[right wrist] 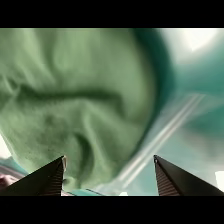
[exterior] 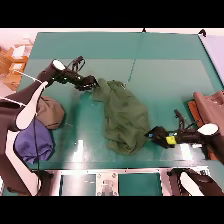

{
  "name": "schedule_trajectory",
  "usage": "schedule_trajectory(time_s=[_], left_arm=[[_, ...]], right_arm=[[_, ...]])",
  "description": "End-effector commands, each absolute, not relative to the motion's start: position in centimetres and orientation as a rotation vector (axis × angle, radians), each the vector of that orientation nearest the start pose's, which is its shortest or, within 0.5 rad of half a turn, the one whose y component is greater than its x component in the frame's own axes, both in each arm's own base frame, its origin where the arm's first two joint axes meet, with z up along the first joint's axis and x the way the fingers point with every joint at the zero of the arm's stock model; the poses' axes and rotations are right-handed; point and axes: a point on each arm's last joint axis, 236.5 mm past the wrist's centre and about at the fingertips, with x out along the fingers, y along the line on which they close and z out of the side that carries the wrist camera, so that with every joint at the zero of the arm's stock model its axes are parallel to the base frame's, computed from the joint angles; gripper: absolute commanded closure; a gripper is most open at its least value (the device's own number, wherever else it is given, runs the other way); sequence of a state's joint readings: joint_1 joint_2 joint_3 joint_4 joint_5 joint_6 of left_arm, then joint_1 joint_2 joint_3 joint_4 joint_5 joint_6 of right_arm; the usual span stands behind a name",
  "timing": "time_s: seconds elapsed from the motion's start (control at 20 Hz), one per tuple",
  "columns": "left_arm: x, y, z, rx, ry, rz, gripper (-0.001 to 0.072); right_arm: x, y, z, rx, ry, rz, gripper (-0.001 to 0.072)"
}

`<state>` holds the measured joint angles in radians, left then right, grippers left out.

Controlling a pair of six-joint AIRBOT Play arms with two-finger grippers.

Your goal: Fold the shirts.

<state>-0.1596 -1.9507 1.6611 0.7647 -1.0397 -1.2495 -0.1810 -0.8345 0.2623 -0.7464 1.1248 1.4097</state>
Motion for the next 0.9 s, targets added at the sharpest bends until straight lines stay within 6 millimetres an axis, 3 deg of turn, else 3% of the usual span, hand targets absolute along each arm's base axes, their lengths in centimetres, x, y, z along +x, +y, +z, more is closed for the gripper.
schedule_trajectory(time_s=[0.0, 0.1, 0.25, 0.3, 0.35, 0.4, 0.5, 0.7, 0.8, 0.85], left_arm=[[54.8, -22.7, -4.4, -0.483, 1.064, -0.570, 0.0040], [56.1, -22.3, -4.1, -0.490, 1.010, -0.538, 0.0040], [55.9, -22.6, -6.7, -0.511, 1.051, -0.539, 0.0039], [55.6, -23.2, -7.7, -0.538, 1.074, -0.544, 0.0039], [55.4, -23.8, -8.0, -0.553, 1.081, -0.556, 0.0040], [55.2, -24.4, -8.0, -0.553, 1.077, -0.572, 0.0040], [54.9, -25.4, -7.6, -0.534, 1.064, -0.610, 0.0040], [53.0, -26.4, -7.5, -0.545, 1.129, -0.669, 0.0040], [50.9, -27.3, -7.7, -0.534, 1.200, -0.729, 0.0042], [49.1, -28.3, -7.8, -0.523, 1.254, -0.777, 0.0122]], right_arm=[[18.5, 14.7, -9.8, 0.963, 1.420, 0.224, 0.0092], [19.3, 15.3, -10.9, 0.961, 1.406, 0.207, 0.0092], [20.6, 17.0, -11.6, 0.986, 1.426, 0.238, 0.0109], [21.2, 17.3, -11.8, 0.964, 1.431, 0.266, 0.0345], [21.9, 17.4, -11.8, 0.924, 1.429, 0.297, 0.0692], [22.7, 16.9, -11.7, 0.895, 1.427, 0.303, 0.0695], [25.4, 13.9, -11.0, 0.846, 1.384, 0.258, 0.0696], [32.7, 3.9, -7.0, 0.823, 1.199, 0.110, 0.0697], [35.0, 1.9, -5.2, 0.833, 1.167, 0.113, 0.0697], [35.9, 1.7, -4.9, 0.831, 1.167, 0.122, 0.0697]])
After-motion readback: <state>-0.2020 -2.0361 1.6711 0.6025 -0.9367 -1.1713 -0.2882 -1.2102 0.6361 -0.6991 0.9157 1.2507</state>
